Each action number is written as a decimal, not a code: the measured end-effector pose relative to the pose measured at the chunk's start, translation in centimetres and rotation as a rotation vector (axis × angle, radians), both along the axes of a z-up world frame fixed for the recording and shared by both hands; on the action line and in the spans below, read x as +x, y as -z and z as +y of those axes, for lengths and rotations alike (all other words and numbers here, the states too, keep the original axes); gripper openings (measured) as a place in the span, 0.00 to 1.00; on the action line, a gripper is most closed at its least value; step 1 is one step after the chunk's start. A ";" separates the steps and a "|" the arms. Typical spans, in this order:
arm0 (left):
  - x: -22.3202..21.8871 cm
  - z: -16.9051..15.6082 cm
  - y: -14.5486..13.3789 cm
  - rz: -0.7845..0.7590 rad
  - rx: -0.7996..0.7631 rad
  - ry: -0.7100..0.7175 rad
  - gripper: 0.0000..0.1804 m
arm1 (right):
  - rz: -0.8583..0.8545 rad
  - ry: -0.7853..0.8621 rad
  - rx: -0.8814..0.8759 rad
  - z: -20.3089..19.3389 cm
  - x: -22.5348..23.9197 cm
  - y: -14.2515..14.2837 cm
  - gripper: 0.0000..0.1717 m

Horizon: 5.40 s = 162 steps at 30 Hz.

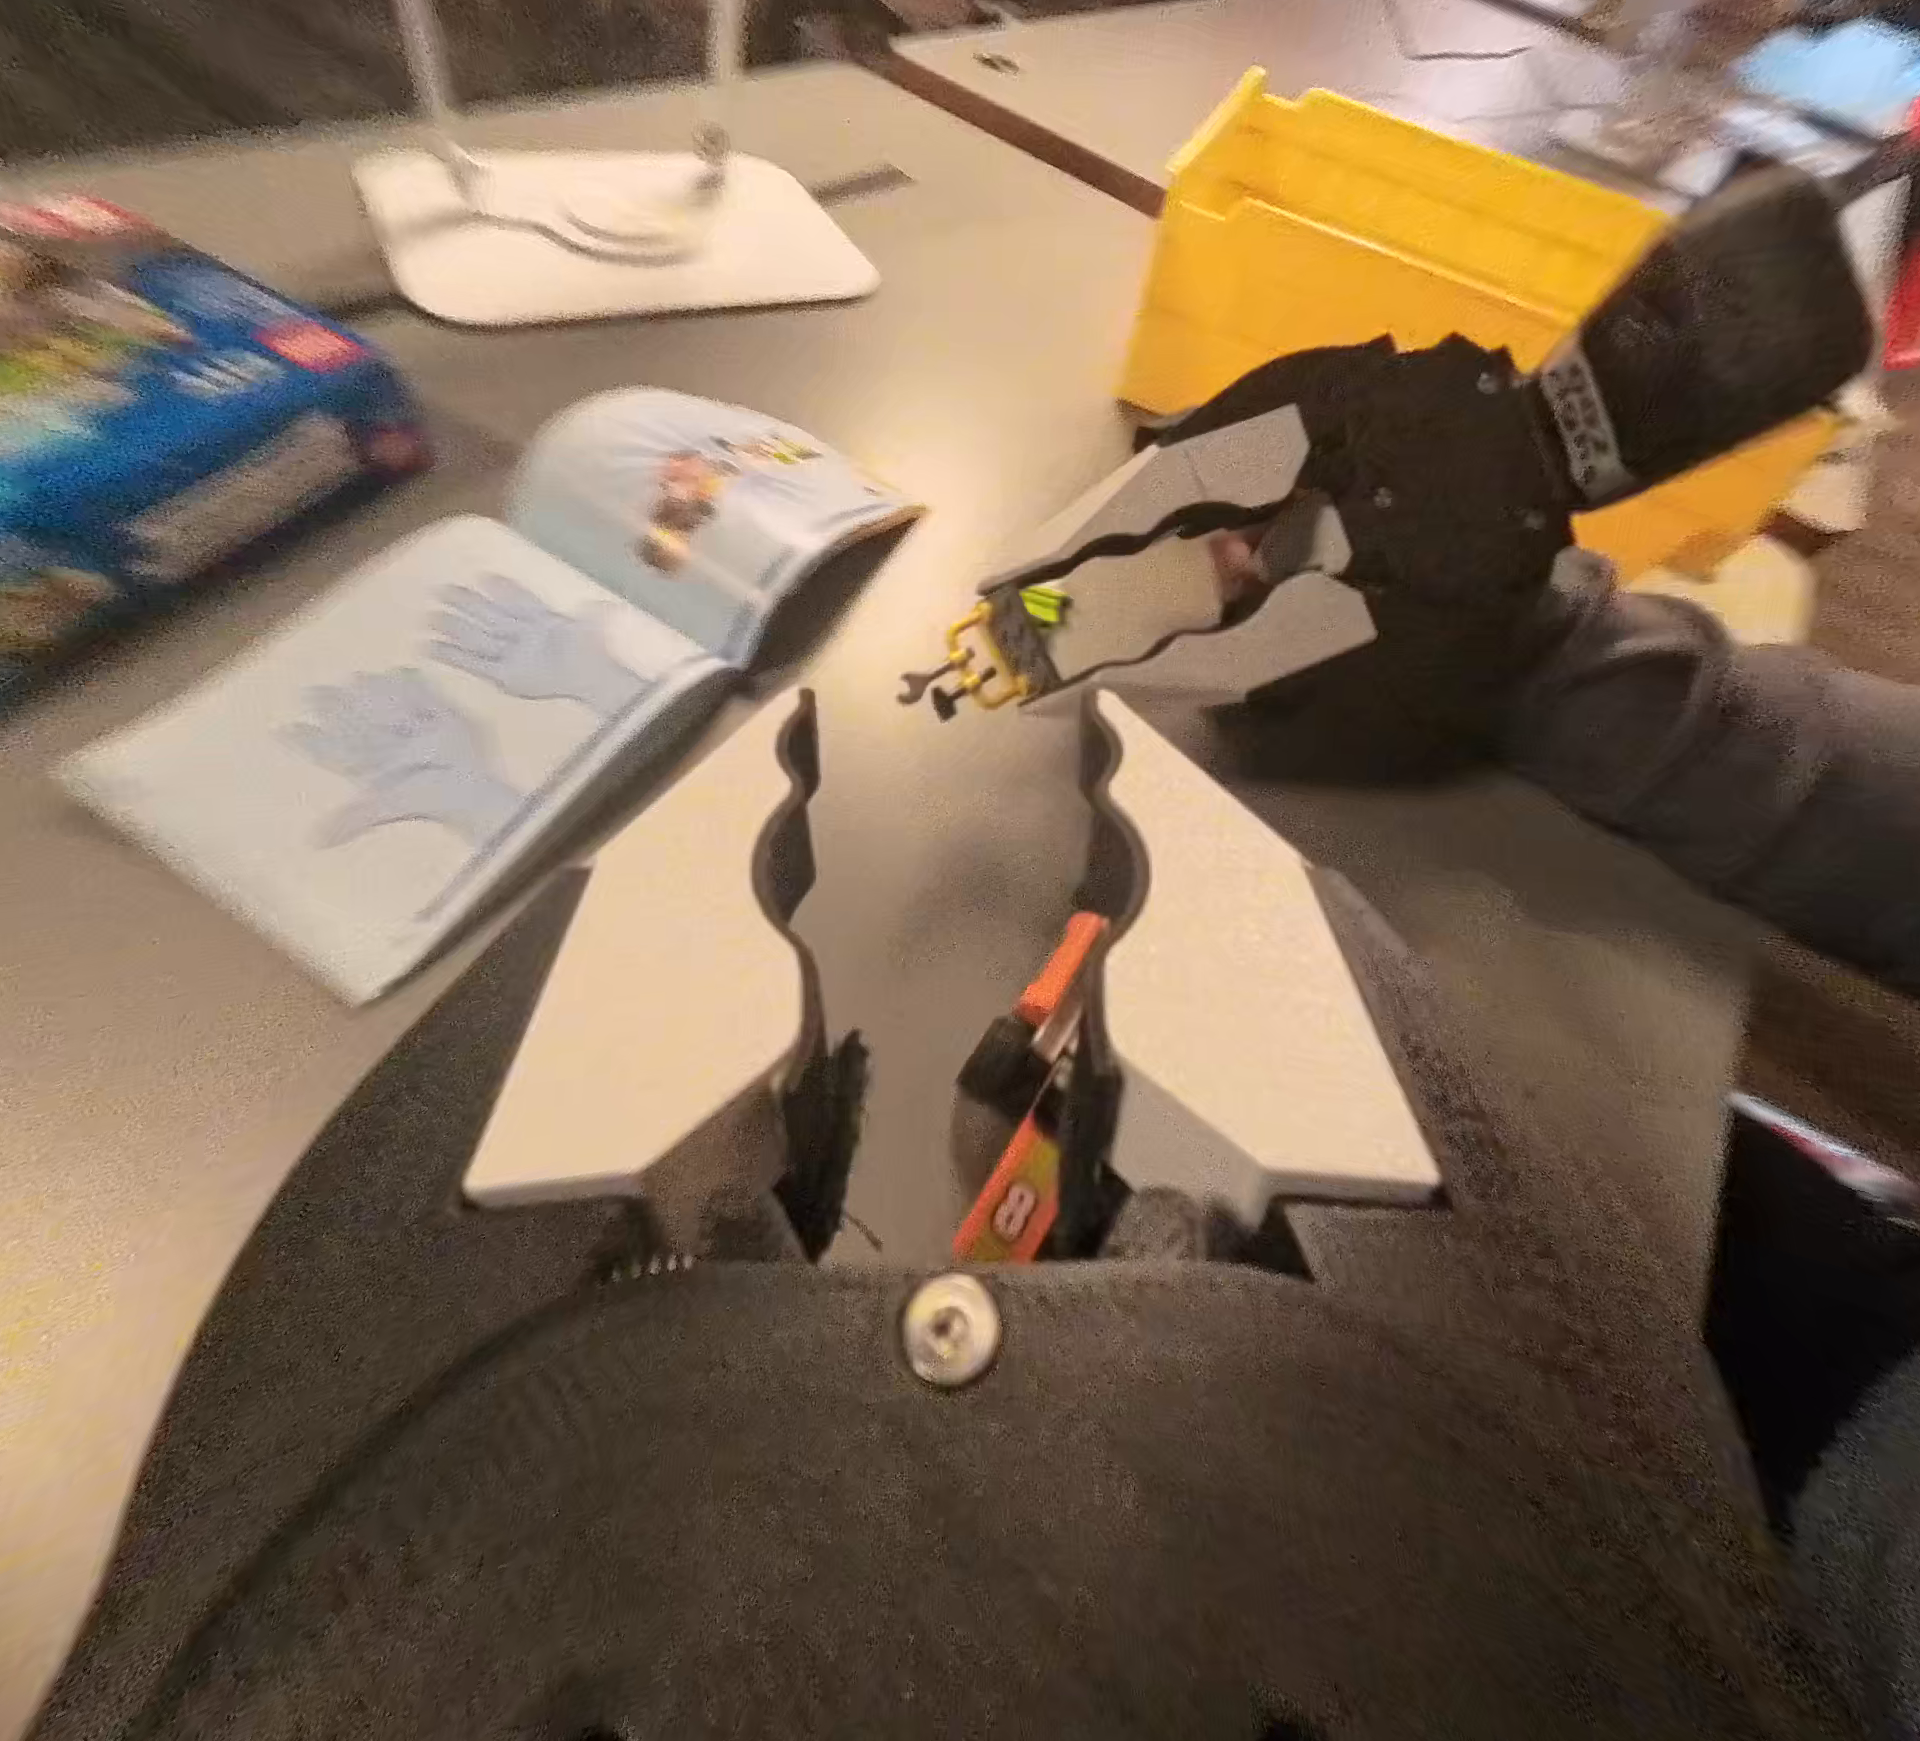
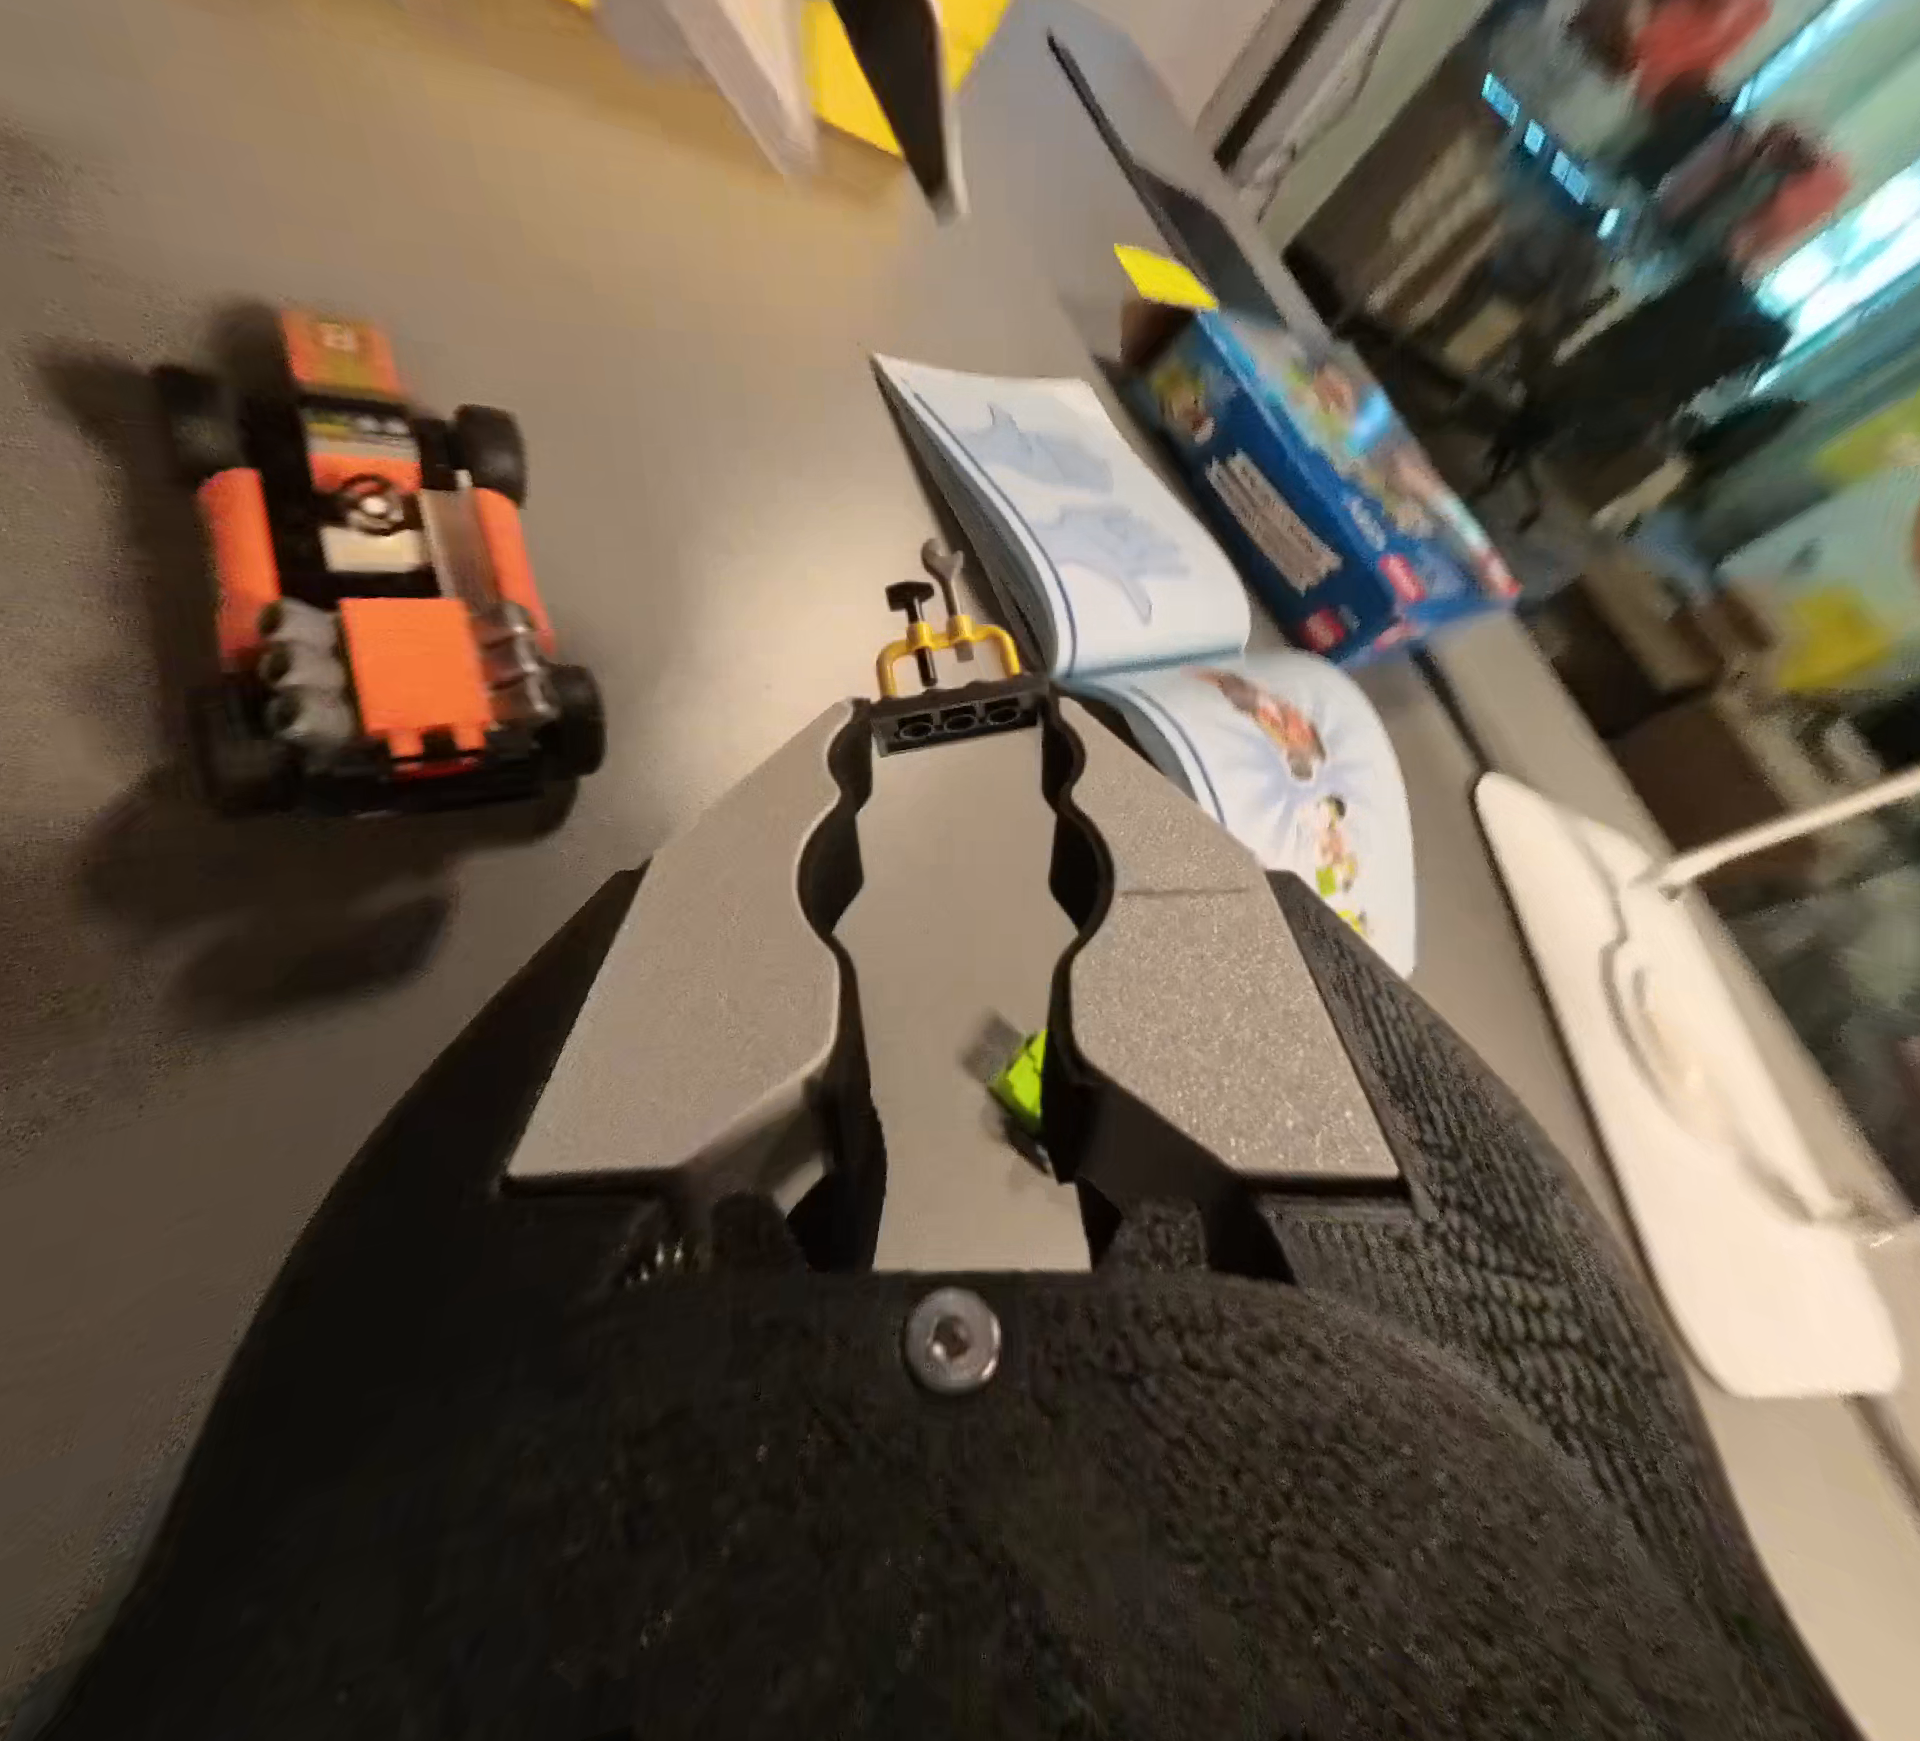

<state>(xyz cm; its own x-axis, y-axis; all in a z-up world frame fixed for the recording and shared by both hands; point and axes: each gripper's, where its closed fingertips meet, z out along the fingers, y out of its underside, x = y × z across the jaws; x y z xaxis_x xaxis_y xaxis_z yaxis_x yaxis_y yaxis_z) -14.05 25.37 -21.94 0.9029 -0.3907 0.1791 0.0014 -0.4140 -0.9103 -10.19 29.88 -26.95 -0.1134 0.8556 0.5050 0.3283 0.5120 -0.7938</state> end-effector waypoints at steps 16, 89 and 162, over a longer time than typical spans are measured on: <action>2.9 1.0 3.9 -0.338 -0.233 0.344 0.01 | 0.042 -0.101 0.213 -2.6 -0.5 -0.6 0.18; 3.8 4.5 2.0 -0.012 0.137 0.049 0.01 | 0.171 0.048 -0.821 -0.1 -0.5 -3.0 0.02; -10.3 -10.1 -7.6 0.593 0.033 -0.510 0.20 | 0.264 -0.233 -0.932 -6.1 -1.1 -6.9 0.02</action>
<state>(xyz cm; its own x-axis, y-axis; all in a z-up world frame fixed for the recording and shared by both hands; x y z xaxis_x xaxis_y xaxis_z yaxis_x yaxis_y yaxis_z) -24.38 15.24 -14.31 0.9138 0.1013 -0.3934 -0.3060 -0.4654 -0.8305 -11.25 23.78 -20.03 -0.3100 0.8939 -0.3237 0.0534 -0.3236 -0.9447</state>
